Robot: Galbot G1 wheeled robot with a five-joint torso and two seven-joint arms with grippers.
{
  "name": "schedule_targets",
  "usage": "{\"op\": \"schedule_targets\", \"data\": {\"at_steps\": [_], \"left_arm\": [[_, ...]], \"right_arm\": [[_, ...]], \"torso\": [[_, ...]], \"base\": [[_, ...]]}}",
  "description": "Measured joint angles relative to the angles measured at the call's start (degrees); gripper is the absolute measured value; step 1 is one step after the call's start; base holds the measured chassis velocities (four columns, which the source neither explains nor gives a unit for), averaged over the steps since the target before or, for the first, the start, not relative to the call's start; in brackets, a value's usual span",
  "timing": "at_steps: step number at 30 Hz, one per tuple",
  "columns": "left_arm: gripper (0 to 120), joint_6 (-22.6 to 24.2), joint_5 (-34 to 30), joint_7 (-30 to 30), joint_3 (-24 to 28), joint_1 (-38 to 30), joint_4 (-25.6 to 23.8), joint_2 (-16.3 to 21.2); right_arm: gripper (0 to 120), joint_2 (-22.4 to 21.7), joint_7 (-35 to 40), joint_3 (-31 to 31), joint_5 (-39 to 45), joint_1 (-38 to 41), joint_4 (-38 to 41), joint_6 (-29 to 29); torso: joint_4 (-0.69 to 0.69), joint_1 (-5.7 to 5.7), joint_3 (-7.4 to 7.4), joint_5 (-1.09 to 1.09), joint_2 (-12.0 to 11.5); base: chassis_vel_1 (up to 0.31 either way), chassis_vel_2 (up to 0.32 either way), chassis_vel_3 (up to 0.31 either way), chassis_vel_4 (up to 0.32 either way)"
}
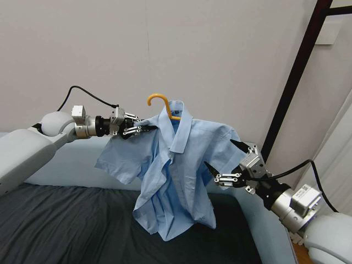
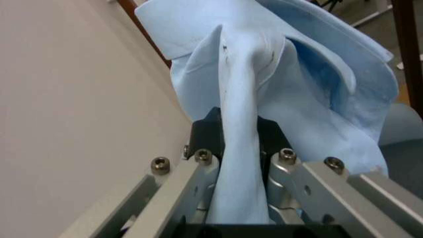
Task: Pick up the clothes from the sofa and hang them on the clothes hanger.
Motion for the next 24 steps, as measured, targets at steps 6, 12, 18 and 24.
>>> {"op": "schedule_targets", "data": {"at_steps": [6,12,18,24], "left_arm": [[8,-1.36,1.30,1.08,-2.27,2.50,-1.05,0.58],[8,-1.76,1.71,1.31,-4.95,5.70,-1.57,0.86],[8,-2.23,1.15,1.64,-5.69,6.42,-2.19,1.32],[8,-2.28,0.03,2.22,-6.44,6.61,-2.46,2.40]], "right_arm": [[100,-3.86,-4.71,2.28,6.42,1.97,-2.19,1.71],[100,-4.96,-5.68,2.50,8.23,2.18,-2.56,1.19],[100,-5.52,-5.94,2.68,10.23,2.21,-4.17,-0.93],[100,-4.79,-4.39,2.89,12.79,0.97,-8.47,-3.51]], "torso": [[0.00,0.00,0.00,0.00,0.00],[0.00,0.00,0.00,-0.01,0.00],[0.00,0.00,0.00,-0.01,0.00],[0.00,0.00,0.00,0.00,-0.01]], "base": [[0.000,0.000,0.000,0.000],[0.000,0.000,0.000,0.000],[0.000,0.000,0.000,0.000],[0.000,0.000,0.000,0.000]]}}
